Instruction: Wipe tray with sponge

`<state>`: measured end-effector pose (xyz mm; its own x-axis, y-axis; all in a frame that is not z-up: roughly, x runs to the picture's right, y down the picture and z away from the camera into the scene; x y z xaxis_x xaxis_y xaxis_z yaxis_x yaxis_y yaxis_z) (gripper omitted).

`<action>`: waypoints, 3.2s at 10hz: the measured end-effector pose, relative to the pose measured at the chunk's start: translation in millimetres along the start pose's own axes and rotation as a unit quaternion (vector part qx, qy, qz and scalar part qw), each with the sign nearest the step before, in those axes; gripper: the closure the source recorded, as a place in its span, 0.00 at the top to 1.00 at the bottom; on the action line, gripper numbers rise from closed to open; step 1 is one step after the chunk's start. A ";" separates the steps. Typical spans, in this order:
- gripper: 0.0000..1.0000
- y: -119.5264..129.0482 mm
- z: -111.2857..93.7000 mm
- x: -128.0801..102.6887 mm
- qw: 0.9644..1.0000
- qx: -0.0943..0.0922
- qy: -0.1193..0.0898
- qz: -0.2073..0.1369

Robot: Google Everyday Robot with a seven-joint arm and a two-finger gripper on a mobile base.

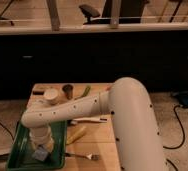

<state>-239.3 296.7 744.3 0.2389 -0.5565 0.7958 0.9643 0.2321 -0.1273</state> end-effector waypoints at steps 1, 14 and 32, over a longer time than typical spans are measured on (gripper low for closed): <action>0.00 0.0 -4.1 11.9 1.000 0.005 0.006 0.006; 0.00 -63.7 11.5 -0.1 0.995 -0.026 -0.011 -0.091; 0.00 -64.5 -6.2 44.5 0.997 -0.009 -0.004 -0.075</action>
<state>-290.2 252.1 784.2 0.0920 -0.5777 0.8110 0.9910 0.1328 -0.0178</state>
